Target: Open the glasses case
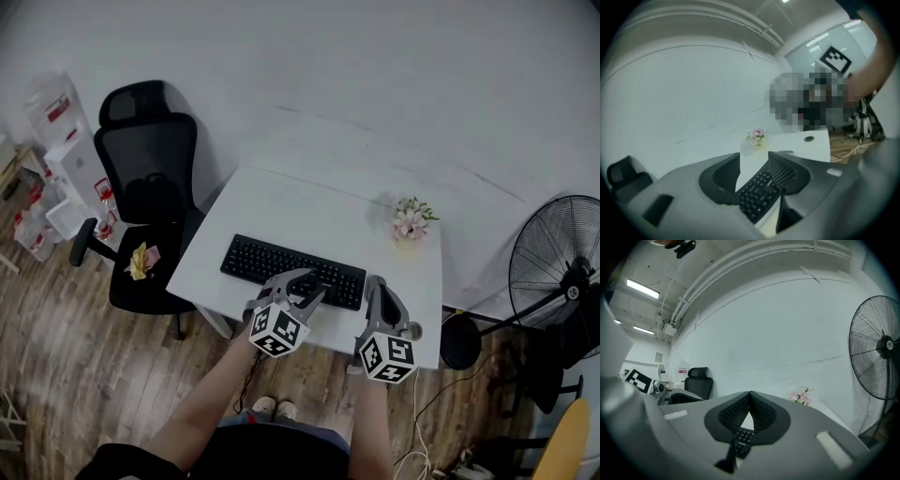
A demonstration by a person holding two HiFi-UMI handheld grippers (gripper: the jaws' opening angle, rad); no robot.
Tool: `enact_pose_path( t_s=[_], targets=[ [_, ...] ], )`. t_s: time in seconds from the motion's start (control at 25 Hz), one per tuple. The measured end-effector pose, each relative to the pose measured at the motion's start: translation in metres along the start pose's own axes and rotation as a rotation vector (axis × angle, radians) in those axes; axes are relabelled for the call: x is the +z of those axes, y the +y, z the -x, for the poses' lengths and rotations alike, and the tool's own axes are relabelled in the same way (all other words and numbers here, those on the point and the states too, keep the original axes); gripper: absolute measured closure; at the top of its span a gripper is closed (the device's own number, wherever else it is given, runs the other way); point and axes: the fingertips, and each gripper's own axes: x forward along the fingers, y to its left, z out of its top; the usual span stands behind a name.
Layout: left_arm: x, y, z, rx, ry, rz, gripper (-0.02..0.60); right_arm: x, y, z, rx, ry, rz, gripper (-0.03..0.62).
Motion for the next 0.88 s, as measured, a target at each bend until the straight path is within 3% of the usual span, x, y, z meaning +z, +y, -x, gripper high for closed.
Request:
enact_pose_path(
  t_s=[0.28,0.48,0.72,0.88],
  targets=[
    [-0.033,-0.041,-0.022,-0.11,0.165,-0.251,0.407,-0.006,-0.004,0.002,0.01,0.023,-0.004,0.586],
    [-0.062,-0.068,-0.029,-0.204,0.278,-0.361,0.428,-0.01,-0.006,0.005,0.014,0.032,-0.011,0.586],
    [-0.106,-0.104,-0.03,-0.346,0.415,-0.457,0.394,-0.016,-0.004,0.005,0.022,0.044,-0.019,0.586],
    [-0.124,-0.115,-0.031,-0.387,0.476,-0.51,0.388,-0.017,-0.003,0.005,0.025,0.047,-0.023,0.586]
  ],
)
